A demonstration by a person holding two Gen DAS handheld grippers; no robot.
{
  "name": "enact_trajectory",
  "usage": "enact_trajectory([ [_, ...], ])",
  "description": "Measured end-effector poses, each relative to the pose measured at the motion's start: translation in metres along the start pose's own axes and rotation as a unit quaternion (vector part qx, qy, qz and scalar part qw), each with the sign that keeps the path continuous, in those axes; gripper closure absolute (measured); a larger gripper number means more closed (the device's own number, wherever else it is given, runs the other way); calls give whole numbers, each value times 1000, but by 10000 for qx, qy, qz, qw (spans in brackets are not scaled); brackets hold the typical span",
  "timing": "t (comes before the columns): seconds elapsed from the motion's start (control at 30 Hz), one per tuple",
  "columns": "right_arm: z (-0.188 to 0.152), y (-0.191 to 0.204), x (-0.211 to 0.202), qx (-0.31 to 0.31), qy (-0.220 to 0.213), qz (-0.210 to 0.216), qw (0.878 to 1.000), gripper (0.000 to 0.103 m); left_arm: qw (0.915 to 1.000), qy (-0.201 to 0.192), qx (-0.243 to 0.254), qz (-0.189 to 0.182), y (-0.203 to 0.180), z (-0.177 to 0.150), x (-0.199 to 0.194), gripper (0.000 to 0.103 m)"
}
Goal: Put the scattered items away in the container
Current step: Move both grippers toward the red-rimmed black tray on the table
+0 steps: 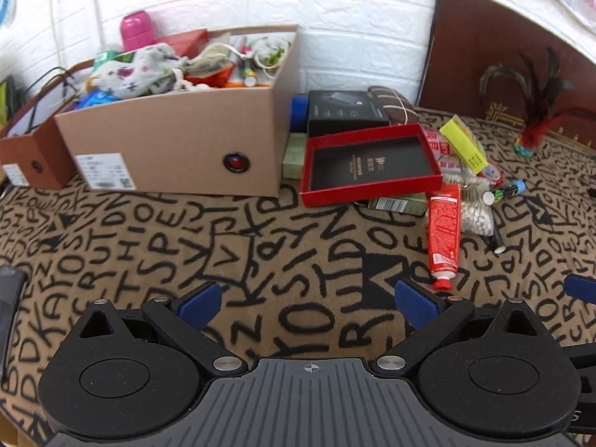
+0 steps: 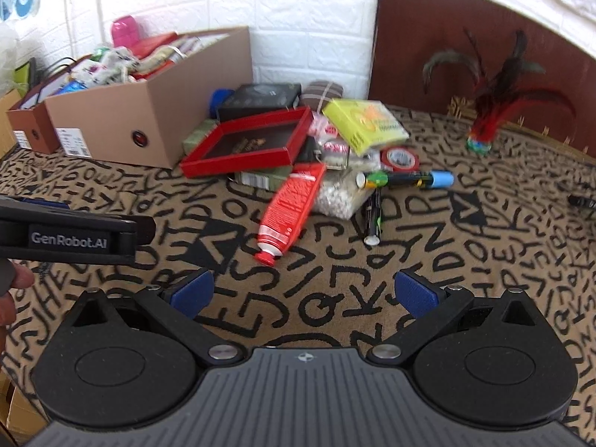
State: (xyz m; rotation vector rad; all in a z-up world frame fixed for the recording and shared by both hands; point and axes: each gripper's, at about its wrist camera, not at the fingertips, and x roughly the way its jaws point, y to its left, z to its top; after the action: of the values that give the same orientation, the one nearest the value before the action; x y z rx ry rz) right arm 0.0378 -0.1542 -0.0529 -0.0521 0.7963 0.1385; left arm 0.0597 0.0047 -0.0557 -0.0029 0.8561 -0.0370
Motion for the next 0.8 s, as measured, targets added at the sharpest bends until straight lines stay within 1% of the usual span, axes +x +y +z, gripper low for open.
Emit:
enact_trajectory([
  [0.07, 1, -3, 12, 77, 24, 56, 10000, 0, 10000, 28, 57, -25, -3, 6, 10, 2],
  [0.17, 3, -7, 28, 212, 61, 236, 9995, 1, 9998, 51, 101, -162, -6, 17, 25, 4],
  [0.23, 6, -8, 38, 247, 52, 334, 9991, 1, 9996, -19, 150, -254, -10, 29, 31, 7],
  [0.33, 11, -8, 53, 250, 24, 322, 9992, 4, 9983, -244, 294, -432, -21, 48, 37, 8],
  [0.4, 16, -10, 59, 293, -45, 303, 9991, 10, 9967, -382, 466, -549, -28, 59, 42, 9],
  [0.43, 19, -11, 60, 317, -113, 303, 9990, 12, 9960, -418, 556, -556, -31, 64, 46, 11],
  [0.53, 31, -15, 58, 324, -470, 294, 9979, 21, 9957, -407, 622, -548, -31, 71, 58, 15],
  [0.63, 46, -20, 58, 389, -774, 242, 9959, 32, 9975, -239, 402, -524, -21, 75, 72, 21],
  [0.67, 52, -21, 59, 432, -817, 213, 9955, 36, 9978, -198, 316, -548, -17, 76, 76, 25],
  [0.7, 58, -20, 61, 403, -815, 187, 9957, 39, 9978, -146, 194, -613, -13, 78, 81, 26],
  [0.77, 67, -20, 67, 417, -853, 217, 9952, 43, 9975, -16, 43, -706, -6, 80, 88, 30],
  [0.8, 71, -19, 69, 402, -862, 280, 9951, 46, 9975, -19, -5, -702, -4, 80, 89, 30],
])
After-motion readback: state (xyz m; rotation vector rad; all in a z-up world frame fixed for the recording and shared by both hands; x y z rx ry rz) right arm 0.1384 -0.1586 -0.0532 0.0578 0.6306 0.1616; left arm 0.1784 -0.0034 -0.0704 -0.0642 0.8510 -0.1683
